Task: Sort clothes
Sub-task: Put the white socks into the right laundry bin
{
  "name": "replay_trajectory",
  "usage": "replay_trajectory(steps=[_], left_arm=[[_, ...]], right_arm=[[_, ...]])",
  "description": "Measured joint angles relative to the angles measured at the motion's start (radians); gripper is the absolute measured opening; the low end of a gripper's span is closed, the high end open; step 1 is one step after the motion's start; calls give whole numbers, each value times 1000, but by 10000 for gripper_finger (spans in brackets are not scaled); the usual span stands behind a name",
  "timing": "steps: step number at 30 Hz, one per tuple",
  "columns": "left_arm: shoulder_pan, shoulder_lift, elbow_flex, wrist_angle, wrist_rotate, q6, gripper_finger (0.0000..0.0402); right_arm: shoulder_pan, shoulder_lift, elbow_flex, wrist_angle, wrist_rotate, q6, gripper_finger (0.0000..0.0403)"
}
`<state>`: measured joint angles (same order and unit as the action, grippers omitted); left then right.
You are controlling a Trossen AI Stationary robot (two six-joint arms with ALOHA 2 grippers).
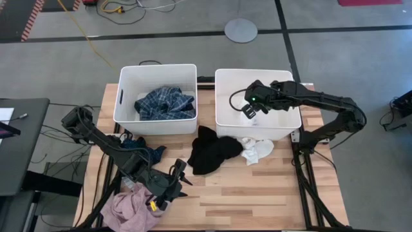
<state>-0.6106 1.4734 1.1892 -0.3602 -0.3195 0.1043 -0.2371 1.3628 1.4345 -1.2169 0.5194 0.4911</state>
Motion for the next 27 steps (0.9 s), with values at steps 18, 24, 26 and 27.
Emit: replay_trajectory(steps=[18,24,26,27], left_arm=[[-4,0,-82,46,-1,-16,193],[-4,0,-82,45,-1,-15,193],[-4,0,-82,44,-1,-15,193],[-4,0,-82,42,-1,-15,193]], right_arm=[[141,0,0,219,2,-149,224],[295,0,0,223,6,-139,224],[353,0,0,191,27,-98,224],[382,0,0,168,41,-76,224]])
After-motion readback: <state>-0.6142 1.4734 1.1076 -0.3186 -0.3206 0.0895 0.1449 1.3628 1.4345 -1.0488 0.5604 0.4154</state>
